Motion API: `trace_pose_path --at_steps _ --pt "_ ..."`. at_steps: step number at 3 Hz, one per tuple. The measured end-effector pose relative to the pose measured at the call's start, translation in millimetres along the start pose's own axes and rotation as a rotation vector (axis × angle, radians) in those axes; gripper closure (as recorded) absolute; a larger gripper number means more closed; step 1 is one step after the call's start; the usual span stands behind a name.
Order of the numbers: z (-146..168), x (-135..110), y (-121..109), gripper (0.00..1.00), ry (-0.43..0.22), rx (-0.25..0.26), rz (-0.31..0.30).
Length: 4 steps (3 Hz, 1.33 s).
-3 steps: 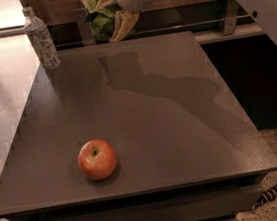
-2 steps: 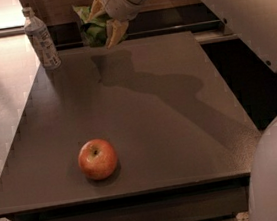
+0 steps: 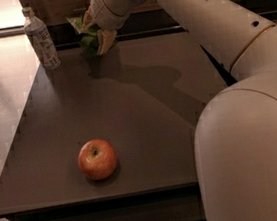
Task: Move green rice chip bag near blue plastic bottle
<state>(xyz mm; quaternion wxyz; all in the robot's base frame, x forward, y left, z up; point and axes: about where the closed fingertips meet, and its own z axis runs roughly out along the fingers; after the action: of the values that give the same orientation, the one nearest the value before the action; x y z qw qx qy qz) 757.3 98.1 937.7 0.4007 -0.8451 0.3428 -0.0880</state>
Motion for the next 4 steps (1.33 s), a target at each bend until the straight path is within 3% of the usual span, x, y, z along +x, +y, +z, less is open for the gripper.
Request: trace_pose_path --at_steps 1,2,3,4 --pt "20 -5 -10 1.0 -0.033 0.028 -0.002" --pt "35 -17 -23 0.75 -0.047 0.053 0.001" --pt "37 -17 -21 0.53 -0.05 0.048 0.0" --pt "42 -19 -19 0.2 -0.055 0.042 0.0"
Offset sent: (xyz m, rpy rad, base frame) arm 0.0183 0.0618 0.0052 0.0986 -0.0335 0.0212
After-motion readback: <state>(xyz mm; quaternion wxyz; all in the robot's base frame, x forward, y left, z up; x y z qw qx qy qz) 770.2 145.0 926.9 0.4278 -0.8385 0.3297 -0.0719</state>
